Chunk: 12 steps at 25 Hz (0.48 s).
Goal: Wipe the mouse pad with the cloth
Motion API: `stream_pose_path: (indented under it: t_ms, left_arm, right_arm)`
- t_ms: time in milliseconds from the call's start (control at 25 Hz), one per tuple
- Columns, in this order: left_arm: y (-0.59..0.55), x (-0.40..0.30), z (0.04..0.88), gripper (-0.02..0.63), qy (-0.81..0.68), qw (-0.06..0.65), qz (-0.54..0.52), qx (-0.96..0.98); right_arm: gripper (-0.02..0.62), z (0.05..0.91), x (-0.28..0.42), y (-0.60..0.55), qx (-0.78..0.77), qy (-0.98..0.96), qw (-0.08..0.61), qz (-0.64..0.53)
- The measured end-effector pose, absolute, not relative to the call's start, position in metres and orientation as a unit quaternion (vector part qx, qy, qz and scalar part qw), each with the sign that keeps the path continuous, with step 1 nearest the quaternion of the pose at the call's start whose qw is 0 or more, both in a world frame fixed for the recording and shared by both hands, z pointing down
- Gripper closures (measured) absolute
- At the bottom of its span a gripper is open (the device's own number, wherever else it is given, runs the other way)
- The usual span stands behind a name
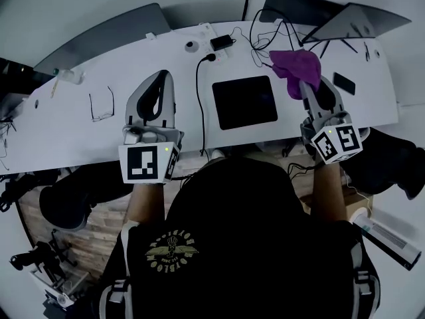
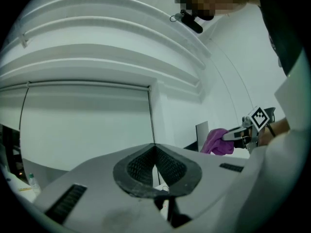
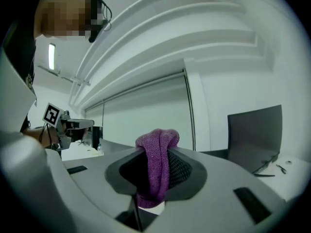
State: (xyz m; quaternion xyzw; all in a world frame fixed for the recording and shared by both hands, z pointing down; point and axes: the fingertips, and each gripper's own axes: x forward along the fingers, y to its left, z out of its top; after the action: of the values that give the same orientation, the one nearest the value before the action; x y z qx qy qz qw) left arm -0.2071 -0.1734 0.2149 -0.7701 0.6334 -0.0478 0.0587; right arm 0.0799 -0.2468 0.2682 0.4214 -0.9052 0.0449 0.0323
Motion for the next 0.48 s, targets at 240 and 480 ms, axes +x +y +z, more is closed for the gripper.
stream_pose_path:
  t_ms: [240, 480]
  left_arm:
    - [-0.160, -0.214, 0.204, 0.604, 0.631, 0.068, -0.038, -0.772]
    - [-0.152, -0.214, 0.207, 0.604, 0.632, 0.064, -0.031, -0.772]
  right_arm:
    - [0.508, 0.251, 0.076, -0.233, 0.432, -0.901, 0.017, 0.029]
    - [0.508, 0.249, 0.071, -0.224, 0.424, -0.905, 0.011, 0.025]
